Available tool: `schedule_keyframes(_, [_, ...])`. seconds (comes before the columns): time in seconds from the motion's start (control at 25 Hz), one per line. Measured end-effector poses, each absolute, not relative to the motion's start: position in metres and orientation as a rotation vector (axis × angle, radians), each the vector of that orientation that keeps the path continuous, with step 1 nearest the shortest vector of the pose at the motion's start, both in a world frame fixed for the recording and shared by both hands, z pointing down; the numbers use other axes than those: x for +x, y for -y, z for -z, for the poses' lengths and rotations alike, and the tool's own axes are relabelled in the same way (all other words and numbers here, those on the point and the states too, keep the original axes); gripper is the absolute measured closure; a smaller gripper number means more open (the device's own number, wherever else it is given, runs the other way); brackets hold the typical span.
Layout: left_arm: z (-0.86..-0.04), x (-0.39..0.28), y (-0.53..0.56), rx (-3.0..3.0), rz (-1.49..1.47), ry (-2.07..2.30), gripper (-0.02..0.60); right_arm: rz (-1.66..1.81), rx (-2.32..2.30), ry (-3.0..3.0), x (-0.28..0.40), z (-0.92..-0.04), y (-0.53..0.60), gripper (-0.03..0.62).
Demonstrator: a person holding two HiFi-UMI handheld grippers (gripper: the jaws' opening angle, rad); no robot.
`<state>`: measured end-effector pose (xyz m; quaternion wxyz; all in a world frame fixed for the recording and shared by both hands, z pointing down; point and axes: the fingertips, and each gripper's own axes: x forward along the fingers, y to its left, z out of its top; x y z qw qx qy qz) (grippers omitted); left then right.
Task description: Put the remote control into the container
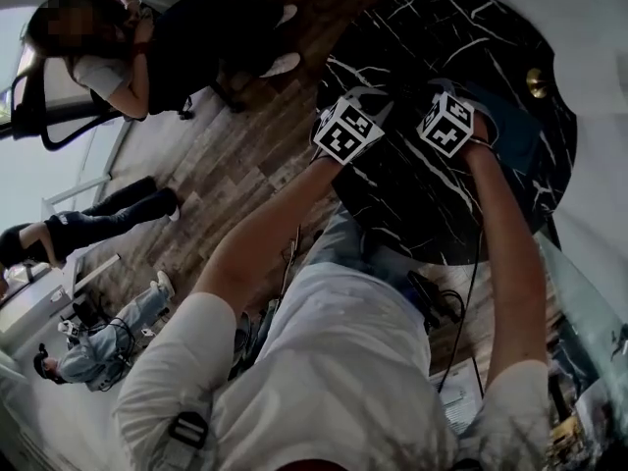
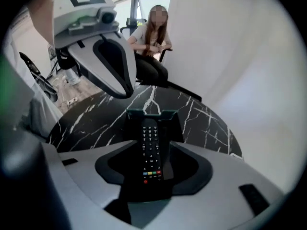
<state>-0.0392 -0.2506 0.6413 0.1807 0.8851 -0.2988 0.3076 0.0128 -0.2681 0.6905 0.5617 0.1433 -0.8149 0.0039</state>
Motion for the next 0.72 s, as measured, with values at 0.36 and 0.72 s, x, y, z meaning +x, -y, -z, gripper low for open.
schedule_keyframes(0.36, [-0.464, -0.019, 0.200, 2.675, -0.412, 0.912, 0.575, -0.102, 0.909, 2.381, 0.051, -0.477, 0.216, 0.566])
schedule_keyframes(0.72, [-0.311, 0.032, 0.104, 2.842, 0.036, 0.822, 0.575, -0.168, 1.336, 2.665, 0.079, -0.325, 0.100, 0.583])
